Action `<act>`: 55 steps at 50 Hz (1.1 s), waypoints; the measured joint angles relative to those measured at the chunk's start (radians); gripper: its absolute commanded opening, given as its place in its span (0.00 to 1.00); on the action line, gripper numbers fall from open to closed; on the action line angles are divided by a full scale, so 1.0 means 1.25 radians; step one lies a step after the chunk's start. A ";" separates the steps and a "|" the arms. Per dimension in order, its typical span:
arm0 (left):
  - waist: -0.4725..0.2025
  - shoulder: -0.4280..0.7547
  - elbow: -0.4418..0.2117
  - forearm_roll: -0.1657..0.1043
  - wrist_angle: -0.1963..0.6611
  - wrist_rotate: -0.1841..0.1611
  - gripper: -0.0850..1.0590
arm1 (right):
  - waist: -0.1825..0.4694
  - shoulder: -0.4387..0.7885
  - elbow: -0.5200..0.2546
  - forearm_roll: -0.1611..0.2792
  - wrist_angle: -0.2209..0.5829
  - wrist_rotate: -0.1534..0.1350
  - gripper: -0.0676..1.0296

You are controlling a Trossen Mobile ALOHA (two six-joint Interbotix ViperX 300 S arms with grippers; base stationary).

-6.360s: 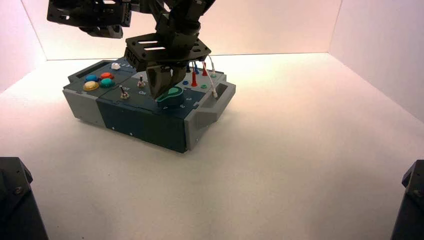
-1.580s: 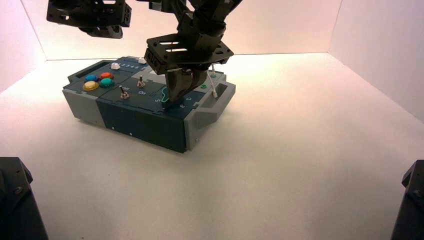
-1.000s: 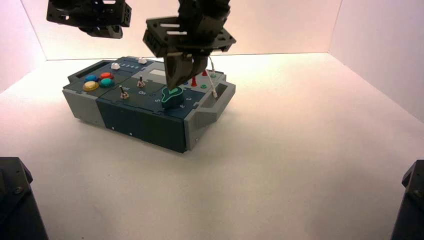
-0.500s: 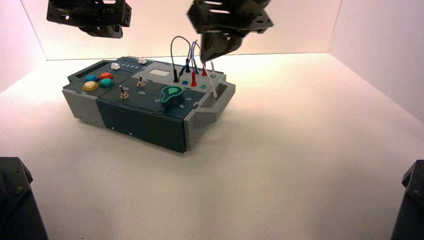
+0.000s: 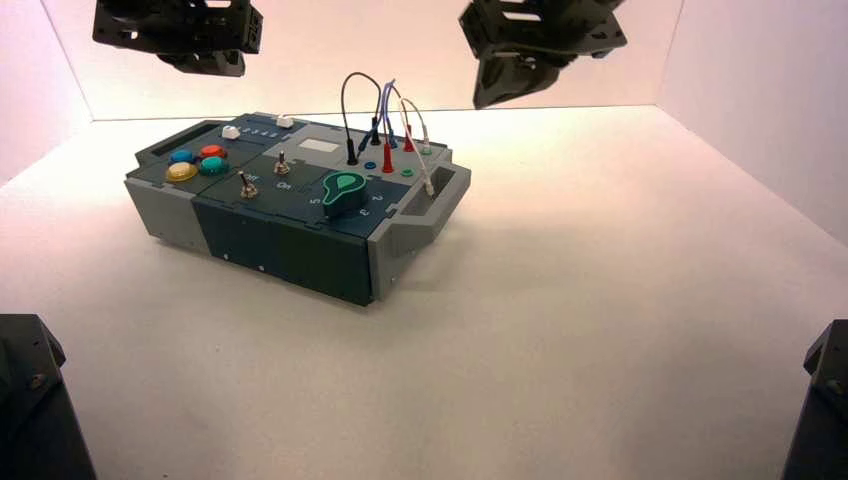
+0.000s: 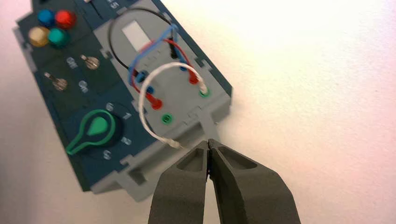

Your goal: Turn the knob to position 4.

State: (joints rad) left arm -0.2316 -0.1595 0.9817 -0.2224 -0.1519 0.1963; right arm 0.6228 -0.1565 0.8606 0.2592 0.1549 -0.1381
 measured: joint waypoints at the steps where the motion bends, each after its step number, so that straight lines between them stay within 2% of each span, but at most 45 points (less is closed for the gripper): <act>1: 0.000 0.000 0.000 0.000 0.000 -0.001 0.05 | -0.004 0.000 0.006 -0.005 -0.010 0.000 0.04; 18: 0.000 0.000 0.000 0.000 0.000 0.000 0.05 | -0.037 0.013 0.037 -0.017 -0.081 0.000 0.04; 55: -0.002 0.006 0.000 0.000 0.000 -0.001 0.05 | -0.042 0.031 0.044 -0.017 -0.098 0.002 0.04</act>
